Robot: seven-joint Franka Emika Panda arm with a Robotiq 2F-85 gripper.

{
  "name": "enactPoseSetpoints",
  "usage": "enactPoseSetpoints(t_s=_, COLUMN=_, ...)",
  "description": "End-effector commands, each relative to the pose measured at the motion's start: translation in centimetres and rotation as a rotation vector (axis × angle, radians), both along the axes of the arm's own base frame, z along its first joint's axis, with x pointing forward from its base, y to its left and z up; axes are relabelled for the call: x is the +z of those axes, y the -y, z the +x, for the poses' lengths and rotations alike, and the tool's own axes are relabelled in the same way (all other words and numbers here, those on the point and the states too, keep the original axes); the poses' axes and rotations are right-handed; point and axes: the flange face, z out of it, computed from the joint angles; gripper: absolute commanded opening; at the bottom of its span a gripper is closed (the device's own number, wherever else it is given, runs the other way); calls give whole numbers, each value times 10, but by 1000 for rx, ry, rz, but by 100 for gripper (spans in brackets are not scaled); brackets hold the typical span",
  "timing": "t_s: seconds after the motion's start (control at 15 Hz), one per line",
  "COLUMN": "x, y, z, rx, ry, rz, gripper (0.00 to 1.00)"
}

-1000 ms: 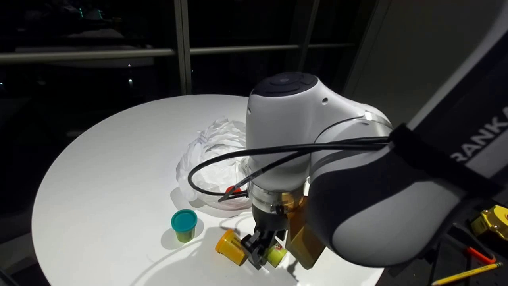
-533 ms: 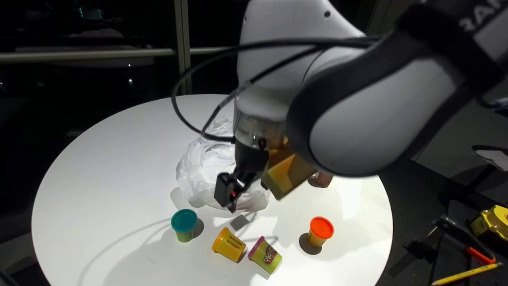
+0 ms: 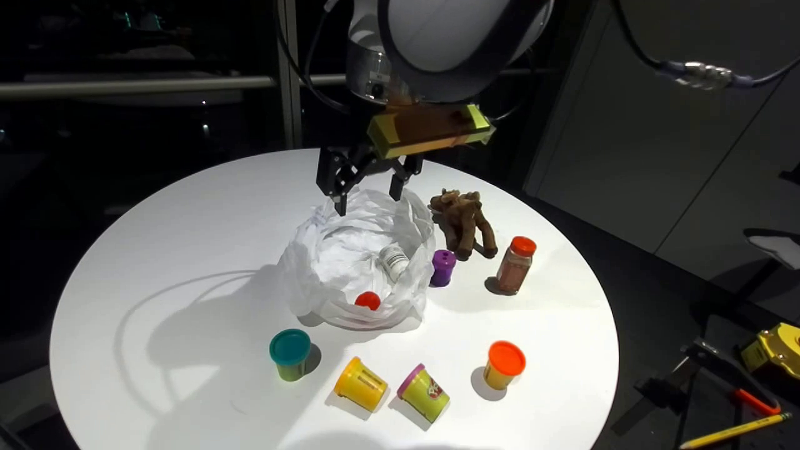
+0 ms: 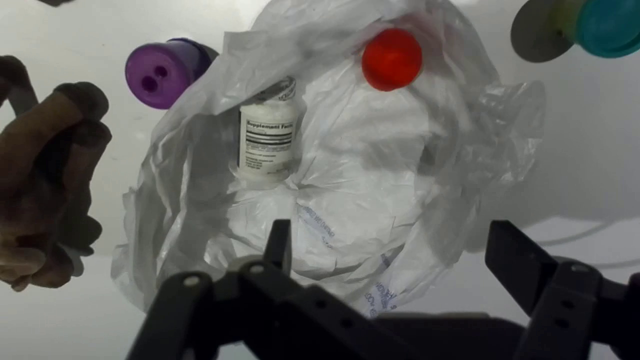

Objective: Remove the contents from the plastic.

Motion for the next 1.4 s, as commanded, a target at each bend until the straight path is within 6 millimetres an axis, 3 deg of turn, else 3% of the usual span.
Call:
enactPoseSetpoints(t_s=0.0, x=-16, y=18, z=47, rx=1, ry=-52, rz=11, gripper=100)
enactPoseSetpoints(t_s=0.33, x=-66, y=36, z=73, rx=71, ry=-169, rz=-35, gripper=100)
enactPoseSetpoints(t_s=0.6, x=-103, y=37, z=73, rx=194, ry=-275, rz=-79, gripper=100)
enactPoseSetpoints(t_s=1.27, x=-143, y=51, z=74, rx=298, ry=-347, rz=-165, gripper=100)
enactPoseSetpoints(t_s=1.33, x=-146, y=50, z=75, rx=300, ry=-350, rz=-166, gripper=97)
